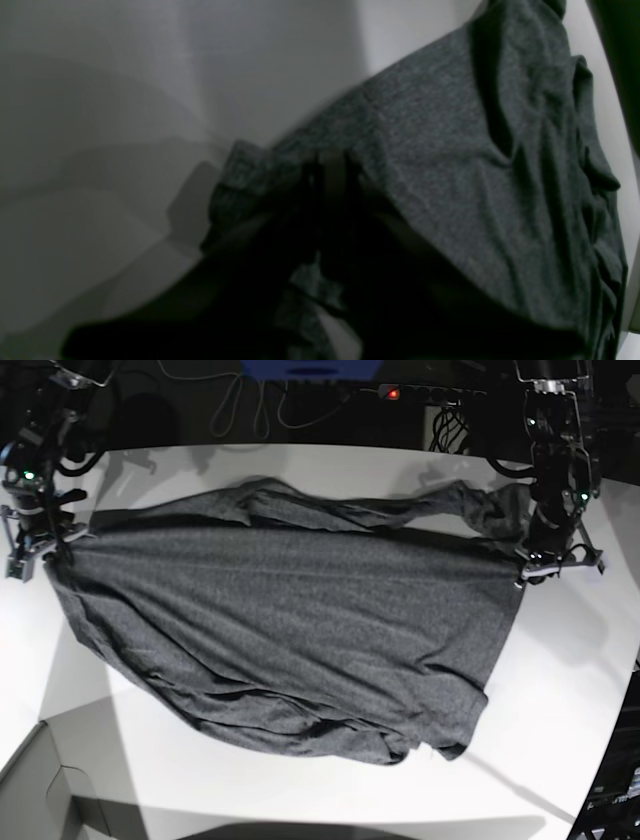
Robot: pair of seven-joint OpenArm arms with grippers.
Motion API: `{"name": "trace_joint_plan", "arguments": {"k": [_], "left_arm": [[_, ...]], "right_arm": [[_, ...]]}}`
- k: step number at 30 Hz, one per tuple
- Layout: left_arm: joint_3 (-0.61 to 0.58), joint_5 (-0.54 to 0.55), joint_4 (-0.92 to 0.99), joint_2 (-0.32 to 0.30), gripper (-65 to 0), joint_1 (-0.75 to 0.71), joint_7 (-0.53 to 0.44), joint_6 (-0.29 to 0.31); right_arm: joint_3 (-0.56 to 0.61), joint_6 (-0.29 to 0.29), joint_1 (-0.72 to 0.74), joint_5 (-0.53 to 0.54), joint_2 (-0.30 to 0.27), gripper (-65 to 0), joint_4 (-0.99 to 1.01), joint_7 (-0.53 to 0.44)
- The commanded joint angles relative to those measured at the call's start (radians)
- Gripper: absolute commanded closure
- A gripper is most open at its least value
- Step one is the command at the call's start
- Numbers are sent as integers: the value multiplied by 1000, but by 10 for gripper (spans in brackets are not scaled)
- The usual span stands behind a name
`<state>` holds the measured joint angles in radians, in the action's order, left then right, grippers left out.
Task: Layout the t-shirt on the table in an organized manner, then fold the t-shirt properly
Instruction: 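Hold the shirt with both grippers and stretch it taut between them, then regrasp the shirt sides with both grippers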
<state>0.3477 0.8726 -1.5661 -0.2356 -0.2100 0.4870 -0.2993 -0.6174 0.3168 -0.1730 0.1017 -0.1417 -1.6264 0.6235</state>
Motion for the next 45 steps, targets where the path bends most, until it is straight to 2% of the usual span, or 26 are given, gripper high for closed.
{"name": "trace_joint_plan", "arguments": {"k": [1, 15, 23, 30, 32, 38, 40, 45], "left_arm": [[6, 1, -15, -14, -1, 7, -18, 5], [6, 4, -38, -14, -1, -3, -18, 5], [6, 4, -38, -12, -4, 1, -18, 4], [6, 4, -90, -12, -9, -3, -14, 4], [12, 4, -115, -12, -44, -3, 25, 4], [14, 4, -218, -12, -252, -12, 149, 4], [15, 4, -247, -12, -272, -35, 151, 4], [47, 4, -293, -12, -262, -22, 149, 4]], "right_arm": [[-8, -5, 3, -3, -17, 0, -15, -26], [-2, -5, -30, -1, -17, 0, -18, -20], [-5, -5, -32, -1, -20, -150, -22, -20], [-8, -5, -24, 0, -20, -159, -24, -26], [-8, -5, -21, 0, -20, -159, -24, -26], [-8, -5, -18, 0, -20, -159, -24, -27], [-6, -5, -16, 0, -22, -159, -24, -27], [-5, -5, 7, -1, -35, -159, -18, -26]]}}
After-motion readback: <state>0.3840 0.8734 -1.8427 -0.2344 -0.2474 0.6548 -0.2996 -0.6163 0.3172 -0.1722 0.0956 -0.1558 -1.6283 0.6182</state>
